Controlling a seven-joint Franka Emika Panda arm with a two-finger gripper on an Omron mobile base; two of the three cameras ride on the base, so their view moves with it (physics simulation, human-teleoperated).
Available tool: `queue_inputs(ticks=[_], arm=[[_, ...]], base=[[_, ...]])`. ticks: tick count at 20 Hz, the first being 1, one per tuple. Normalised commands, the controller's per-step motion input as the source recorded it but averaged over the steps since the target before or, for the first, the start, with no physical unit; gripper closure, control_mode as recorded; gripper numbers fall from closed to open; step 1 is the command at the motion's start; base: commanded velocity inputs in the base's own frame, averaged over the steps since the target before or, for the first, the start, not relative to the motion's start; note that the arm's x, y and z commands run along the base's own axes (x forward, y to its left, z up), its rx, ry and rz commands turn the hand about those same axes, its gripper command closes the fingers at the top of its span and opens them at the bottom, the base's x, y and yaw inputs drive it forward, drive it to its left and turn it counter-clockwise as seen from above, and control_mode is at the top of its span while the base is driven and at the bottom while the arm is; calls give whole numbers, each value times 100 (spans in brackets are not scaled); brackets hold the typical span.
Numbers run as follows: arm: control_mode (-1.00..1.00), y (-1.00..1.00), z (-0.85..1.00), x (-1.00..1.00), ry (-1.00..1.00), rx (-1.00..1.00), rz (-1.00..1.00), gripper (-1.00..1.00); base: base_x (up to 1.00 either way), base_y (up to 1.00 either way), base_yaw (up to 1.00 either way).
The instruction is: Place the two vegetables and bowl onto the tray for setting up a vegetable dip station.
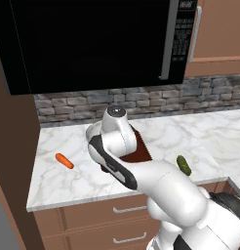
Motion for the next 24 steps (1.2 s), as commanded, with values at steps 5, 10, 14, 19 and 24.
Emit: queue_inputs(ticks=[5,10,14,19,24], arm=[[-100,-21,1,-1,2,-2,0,100],[-100,-14,0,5,0,-7,-2,100],[-100,-15,-4,13,0,-6,-2,100],[-100,-13,-6,25,0,-1,0,100],[-100,-12,-6,28,0,0,0,100]], base=[[0,0,0],[0,0,0],[0,0,0],[0,0,0],[0,0,0]])
